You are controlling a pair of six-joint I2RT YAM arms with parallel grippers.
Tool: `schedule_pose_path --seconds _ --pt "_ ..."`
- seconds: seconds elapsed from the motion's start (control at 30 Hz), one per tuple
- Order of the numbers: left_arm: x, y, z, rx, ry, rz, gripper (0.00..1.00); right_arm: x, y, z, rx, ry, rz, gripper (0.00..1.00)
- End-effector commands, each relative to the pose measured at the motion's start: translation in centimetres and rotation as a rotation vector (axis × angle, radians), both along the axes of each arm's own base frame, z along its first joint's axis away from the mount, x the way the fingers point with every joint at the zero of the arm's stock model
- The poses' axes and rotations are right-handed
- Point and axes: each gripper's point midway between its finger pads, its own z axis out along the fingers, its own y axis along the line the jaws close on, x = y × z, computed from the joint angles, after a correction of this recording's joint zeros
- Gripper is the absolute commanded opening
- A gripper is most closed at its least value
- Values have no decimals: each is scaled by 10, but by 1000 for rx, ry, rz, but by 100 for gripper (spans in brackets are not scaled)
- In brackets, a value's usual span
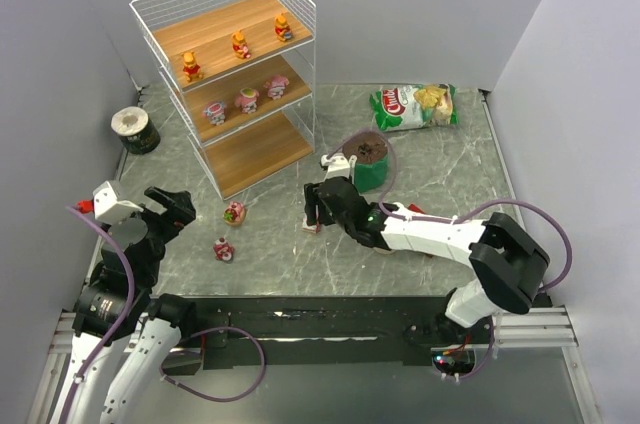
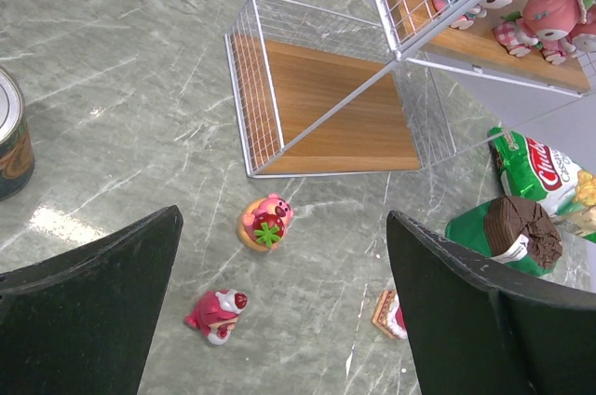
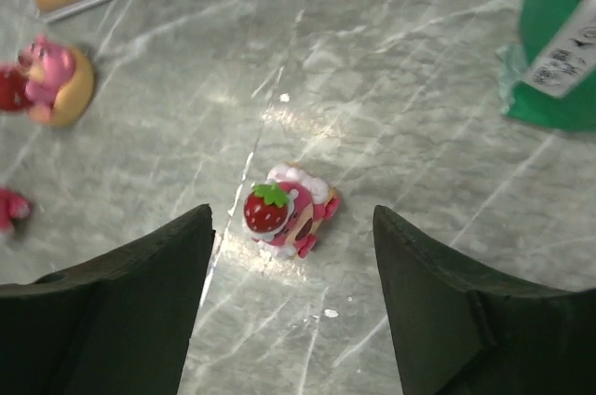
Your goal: Place and organize the plastic toys onto the shelf
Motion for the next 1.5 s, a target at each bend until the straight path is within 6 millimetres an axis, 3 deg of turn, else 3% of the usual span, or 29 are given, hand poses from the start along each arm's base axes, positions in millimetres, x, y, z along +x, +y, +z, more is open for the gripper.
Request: schedule_pose_path --seconds 0.0,0.17,0.4,0.6,0.7,0.77,0.8,0.87,0.9,0.93,1.03,1.23,1.47 --pt "2 0 9 5 -39 -7 96 1 26 31 44 -121 189 73" --pt "4 -2 7 9 -30 -14 96 2 26 15 -10 -56 252 70" --pt "3 0 8 5 -35 -6 96 8 25 -13 -46 43 172 67" --pt "3 -1 7 6 -28 -5 97 15 28 -25 -44 62 130 58" --pt "3 0 7 5 -33 -2 96 19 28 -29 -45 69 113 51" --pt "3 0 8 4 -36 -4 96 21 28 -29 -36 70 101 39" --pt "3 0 8 4 -36 -4 96 22 28 -28 -31 70 97 29" --pt "3 0 7 6 -32 -6 96 27 29 -25 -21 64 82 16" --pt "3 -1 8 5 -34 -7 96 30 29 -23 -12 62 66 4" --pt "3 0 8 6 -32 -6 96 32 29 -20 -10 60 55 0" --pt "3 -1 8 6 -35 -9 97 48 30 -5 23 38 -6 0" --pt "2 -1 9 4 -41 -9 96 97 51 36 95 -45 -109 0" --pt "3 -3 9 7 -41 -21 96 160 53 57 114 -118 -342 0"
